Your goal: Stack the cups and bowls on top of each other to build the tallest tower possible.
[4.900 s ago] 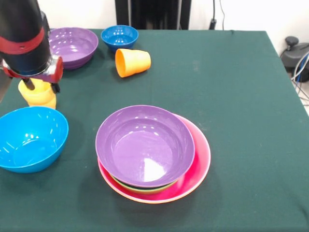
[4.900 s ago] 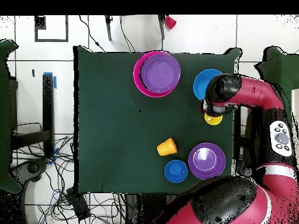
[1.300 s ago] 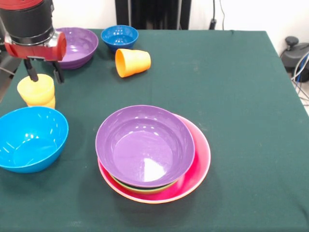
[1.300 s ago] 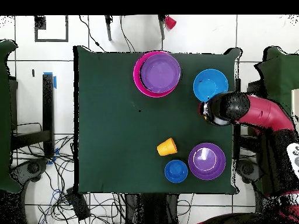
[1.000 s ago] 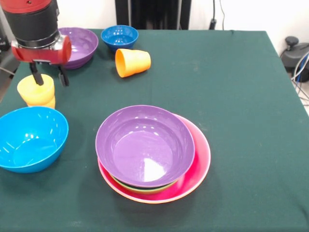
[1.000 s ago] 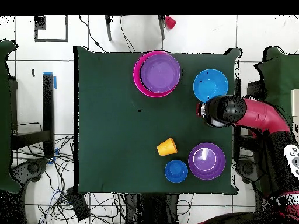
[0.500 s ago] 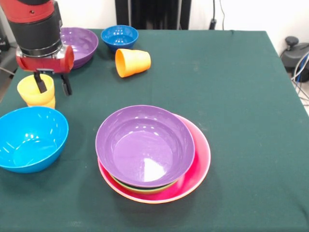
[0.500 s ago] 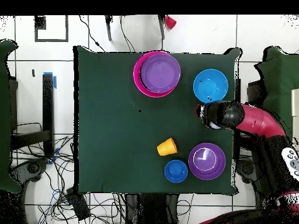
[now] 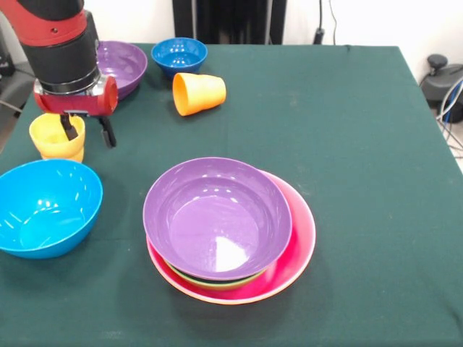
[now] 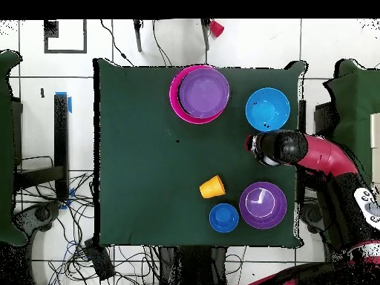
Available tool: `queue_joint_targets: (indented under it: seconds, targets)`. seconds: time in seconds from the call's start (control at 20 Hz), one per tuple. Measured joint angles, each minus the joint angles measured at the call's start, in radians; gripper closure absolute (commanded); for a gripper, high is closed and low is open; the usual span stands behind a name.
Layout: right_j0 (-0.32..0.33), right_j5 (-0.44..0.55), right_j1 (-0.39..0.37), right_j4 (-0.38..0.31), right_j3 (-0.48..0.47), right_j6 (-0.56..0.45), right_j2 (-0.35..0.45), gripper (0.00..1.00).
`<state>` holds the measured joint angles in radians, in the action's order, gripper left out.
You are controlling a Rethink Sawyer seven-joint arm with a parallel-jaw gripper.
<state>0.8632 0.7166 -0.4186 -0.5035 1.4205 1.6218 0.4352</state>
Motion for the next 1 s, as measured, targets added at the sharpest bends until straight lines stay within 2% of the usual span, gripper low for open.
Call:
queue_joint_targets:
  seconds: [0.65, 0.7, 1.0]
  targets:
    - [0.003, 0.000, 0.011, 0.000, -0.006, 0.000, 0.000, 0.00]
    - [0.007, 0.000, 0.025, 0.000, -0.007, 0.000, 0.001, 1.00]
    - [0.021, 0.000, 0.015, 0.000, -0.016, 0.000, 0.008, 1.00]
